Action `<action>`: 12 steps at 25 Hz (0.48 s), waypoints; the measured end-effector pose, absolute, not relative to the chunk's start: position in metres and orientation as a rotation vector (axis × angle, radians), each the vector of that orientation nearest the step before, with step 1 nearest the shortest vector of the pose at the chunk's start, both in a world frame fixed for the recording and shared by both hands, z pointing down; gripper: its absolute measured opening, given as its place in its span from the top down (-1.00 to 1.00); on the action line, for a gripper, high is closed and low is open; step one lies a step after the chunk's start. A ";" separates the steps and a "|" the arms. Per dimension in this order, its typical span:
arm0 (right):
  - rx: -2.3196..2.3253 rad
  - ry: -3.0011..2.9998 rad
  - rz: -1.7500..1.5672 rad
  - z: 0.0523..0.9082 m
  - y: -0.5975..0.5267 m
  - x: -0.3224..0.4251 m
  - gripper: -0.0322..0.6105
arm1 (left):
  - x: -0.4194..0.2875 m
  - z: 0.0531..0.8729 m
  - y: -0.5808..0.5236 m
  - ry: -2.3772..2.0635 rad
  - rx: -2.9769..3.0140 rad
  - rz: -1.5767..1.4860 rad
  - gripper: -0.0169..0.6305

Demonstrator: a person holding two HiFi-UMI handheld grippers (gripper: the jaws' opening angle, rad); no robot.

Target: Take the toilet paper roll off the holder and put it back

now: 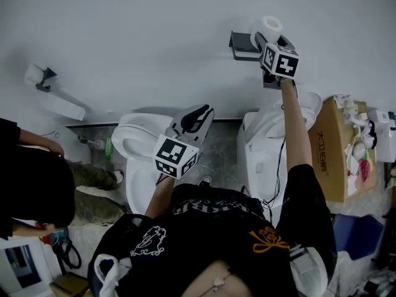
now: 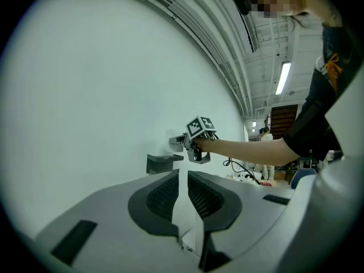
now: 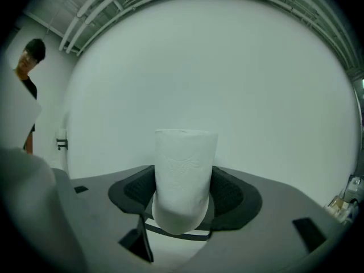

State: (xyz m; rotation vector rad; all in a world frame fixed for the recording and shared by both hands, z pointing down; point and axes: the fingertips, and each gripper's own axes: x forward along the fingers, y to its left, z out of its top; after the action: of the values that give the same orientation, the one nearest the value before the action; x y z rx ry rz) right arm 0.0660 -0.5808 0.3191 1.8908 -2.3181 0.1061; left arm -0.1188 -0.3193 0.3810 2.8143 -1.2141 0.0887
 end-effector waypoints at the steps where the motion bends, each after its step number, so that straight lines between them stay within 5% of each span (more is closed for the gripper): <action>1: 1.909 -2.286 0.115 0.322 -0.586 0.069 -0.04 | -0.119 0.381 -0.321 -1.215 2.814 0.090 0.81; 12: 2.001 -2.142 0.144 0.352 -0.619 0.089 -0.04 | -0.131 0.391 -0.329 -1.231 2.786 0.120 0.81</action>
State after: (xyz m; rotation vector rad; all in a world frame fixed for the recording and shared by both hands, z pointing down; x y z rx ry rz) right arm 0.0887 -0.6189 0.3522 2.0011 -2.1421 0.1440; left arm -0.1315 -0.3287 0.3910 2.7857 -1.2313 0.1203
